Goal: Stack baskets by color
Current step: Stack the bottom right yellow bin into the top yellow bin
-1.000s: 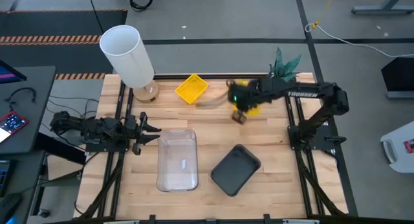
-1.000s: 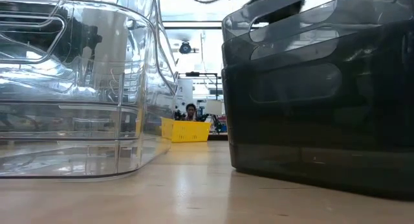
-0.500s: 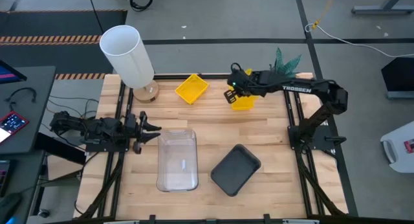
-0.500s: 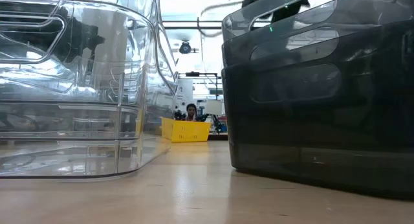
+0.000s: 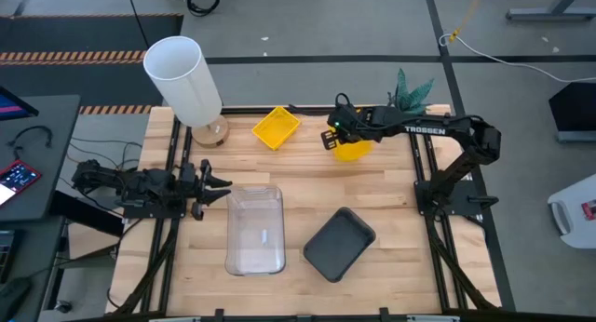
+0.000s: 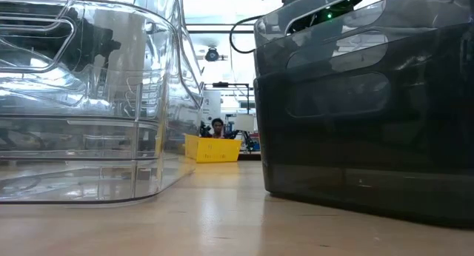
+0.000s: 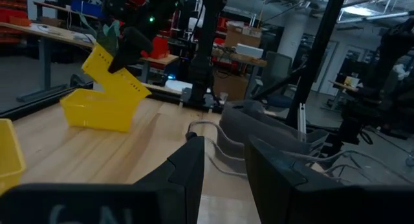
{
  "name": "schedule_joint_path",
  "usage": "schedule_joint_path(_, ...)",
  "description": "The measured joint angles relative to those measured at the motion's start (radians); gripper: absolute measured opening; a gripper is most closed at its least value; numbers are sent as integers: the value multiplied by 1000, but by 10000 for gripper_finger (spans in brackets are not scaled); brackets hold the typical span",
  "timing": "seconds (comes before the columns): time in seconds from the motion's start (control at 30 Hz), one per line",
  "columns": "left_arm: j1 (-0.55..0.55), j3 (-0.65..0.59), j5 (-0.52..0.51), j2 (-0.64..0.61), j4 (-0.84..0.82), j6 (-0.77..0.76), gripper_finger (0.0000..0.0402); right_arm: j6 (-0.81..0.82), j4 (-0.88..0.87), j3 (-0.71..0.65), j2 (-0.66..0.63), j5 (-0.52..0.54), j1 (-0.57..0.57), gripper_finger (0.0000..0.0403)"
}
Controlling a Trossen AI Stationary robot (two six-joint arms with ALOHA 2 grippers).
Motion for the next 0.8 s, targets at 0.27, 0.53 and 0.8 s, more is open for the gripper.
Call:
schedule_joint_path(0.27,0,0,-7,0,19,0,117,19,31,0,0,0,-19,12)
schedule_joint_path(0.53,0,18,-6,0,14,1,117,13,14,-16,0,-41,-23,17)
schedule_joint_path(0.8,0,18,-6,0,13,1,117,-16,34,-68,0,-78,-15,69)
